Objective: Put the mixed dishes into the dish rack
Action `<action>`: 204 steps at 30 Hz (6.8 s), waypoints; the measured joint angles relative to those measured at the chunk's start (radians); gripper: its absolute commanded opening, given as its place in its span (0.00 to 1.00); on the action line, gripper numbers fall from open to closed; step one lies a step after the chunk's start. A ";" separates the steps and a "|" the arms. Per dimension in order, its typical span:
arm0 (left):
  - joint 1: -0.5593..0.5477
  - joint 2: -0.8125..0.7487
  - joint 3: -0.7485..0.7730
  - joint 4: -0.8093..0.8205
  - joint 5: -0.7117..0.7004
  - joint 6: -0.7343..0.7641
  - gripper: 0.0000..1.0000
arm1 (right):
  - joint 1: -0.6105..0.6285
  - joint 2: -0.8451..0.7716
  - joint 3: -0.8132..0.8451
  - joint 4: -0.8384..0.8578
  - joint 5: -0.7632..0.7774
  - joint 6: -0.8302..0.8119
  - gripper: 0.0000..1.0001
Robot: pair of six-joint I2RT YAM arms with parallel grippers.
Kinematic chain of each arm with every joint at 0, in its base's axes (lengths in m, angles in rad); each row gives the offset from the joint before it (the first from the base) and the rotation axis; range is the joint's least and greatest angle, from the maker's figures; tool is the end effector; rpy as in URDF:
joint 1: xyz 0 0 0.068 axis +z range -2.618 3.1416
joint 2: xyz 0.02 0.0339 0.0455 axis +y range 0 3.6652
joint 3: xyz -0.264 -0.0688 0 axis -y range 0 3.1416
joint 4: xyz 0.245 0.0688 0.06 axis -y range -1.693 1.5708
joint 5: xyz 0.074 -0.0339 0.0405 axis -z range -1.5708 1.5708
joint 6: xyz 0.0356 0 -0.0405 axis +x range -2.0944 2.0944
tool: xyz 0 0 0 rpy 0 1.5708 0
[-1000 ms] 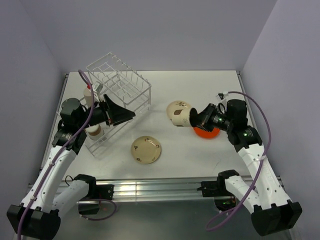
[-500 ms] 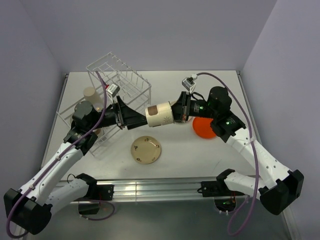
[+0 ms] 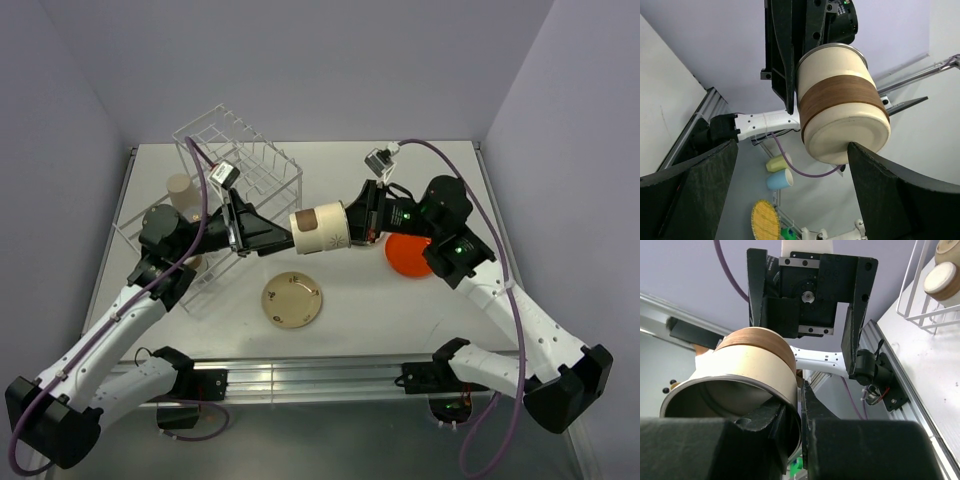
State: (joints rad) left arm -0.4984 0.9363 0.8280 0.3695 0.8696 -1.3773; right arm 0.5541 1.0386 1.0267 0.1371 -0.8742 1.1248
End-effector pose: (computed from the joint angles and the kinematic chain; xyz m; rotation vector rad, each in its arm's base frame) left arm 0.1690 -0.1230 0.3843 0.1865 1.7768 -2.0253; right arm 0.1794 0.1431 0.4102 -0.3710 1.8134 1.8906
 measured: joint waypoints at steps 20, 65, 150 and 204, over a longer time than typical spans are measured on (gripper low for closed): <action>-0.059 0.028 -0.042 0.281 -0.011 -0.198 0.99 | 0.035 0.018 -0.048 0.019 -0.017 -0.053 0.00; 0.407 -0.107 0.468 -1.311 -0.774 0.603 0.00 | -0.223 -0.123 0.106 -0.718 0.369 -0.490 0.95; 0.415 0.556 0.385 -1.204 -0.780 0.738 0.58 | -0.306 -0.146 0.034 -0.792 0.350 -0.595 0.93; 0.415 0.104 0.304 -1.277 -0.723 0.725 0.85 | 0.118 0.311 -0.435 -0.194 0.531 -0.309 0.69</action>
State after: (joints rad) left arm -0.0834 1.0405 1.1324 -0.9077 0.1467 -0.6521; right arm 0.6724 1.3499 0.5915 -0.0570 -0.3435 0.8158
